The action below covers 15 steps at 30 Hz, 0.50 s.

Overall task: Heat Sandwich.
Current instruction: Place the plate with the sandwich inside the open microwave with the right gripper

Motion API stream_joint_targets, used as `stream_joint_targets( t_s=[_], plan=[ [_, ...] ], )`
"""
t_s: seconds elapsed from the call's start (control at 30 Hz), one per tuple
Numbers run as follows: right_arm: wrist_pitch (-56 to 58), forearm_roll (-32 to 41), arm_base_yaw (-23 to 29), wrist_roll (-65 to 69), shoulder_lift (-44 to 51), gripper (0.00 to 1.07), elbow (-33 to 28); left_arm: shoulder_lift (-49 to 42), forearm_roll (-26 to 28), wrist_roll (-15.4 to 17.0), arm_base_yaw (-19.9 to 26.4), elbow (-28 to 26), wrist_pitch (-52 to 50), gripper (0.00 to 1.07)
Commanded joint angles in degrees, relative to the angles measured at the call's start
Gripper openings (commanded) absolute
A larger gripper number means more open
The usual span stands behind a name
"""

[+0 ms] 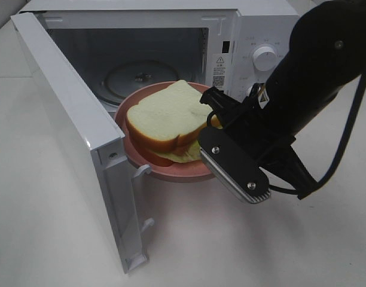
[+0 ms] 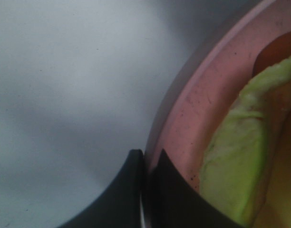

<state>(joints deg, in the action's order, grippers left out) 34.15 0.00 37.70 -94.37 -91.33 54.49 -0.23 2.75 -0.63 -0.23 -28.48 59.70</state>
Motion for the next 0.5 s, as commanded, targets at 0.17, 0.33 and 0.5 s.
stream_joint_targets(
  t_s=[0.17, 0.33, 0.5],
  plan=[
    [-1.8, 0.7, -0.2, -1.2, -3.5, 0.01, 4.5, -1.7, 0.4, -0.1, 0.1, 0.1, -0.4, 1.01],
    [-1.8, 0.7, -0.2, -1.4, -6.2, 0.01, 8.0, -1.7, 0.4, -0.1, 0.1, 0.1, -0.4, 1.01],
    [-1.8, 0.7, 0.5, -1.4, -8.4, 0.01, 10.7, -1.7, 0.4, -0.1, 0.1, 0.1, -0.4, 1.01]
  ],
)
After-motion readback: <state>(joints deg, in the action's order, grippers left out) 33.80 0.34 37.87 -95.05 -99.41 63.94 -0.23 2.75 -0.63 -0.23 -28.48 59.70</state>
